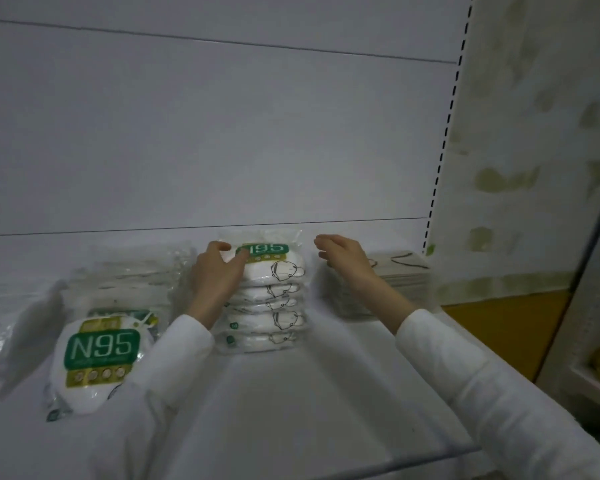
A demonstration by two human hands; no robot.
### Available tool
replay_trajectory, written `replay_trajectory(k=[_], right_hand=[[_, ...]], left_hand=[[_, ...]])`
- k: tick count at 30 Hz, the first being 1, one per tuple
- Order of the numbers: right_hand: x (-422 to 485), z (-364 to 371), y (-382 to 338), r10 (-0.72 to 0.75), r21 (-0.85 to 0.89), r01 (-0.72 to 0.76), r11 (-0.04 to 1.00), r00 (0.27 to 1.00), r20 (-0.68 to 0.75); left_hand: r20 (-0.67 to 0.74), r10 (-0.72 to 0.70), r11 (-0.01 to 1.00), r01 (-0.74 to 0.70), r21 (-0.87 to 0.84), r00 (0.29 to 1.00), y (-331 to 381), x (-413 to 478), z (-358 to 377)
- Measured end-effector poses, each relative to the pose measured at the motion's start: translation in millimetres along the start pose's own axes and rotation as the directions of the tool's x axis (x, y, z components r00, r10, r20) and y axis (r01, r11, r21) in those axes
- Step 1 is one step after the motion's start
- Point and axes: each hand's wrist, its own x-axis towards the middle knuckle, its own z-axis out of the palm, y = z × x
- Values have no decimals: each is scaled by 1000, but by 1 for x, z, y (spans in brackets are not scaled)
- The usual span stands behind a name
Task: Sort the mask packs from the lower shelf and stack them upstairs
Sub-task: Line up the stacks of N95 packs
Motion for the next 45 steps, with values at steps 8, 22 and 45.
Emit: replay_trajectory(k=[8,22,45], right_hand=[[33,48,3,415,-29,-422,906,875,249],[25,39,34,369,252,-534,807,789,490],[-23,74,70,77,564,-385,731,867,492]], left_hand=[[404,-438,774,565,-286,803,-19,19,-22],[538,-277,733,537,-418,796,-27,3,-9],[501,-49,637,413,-651,864,-63,-15,-2]])
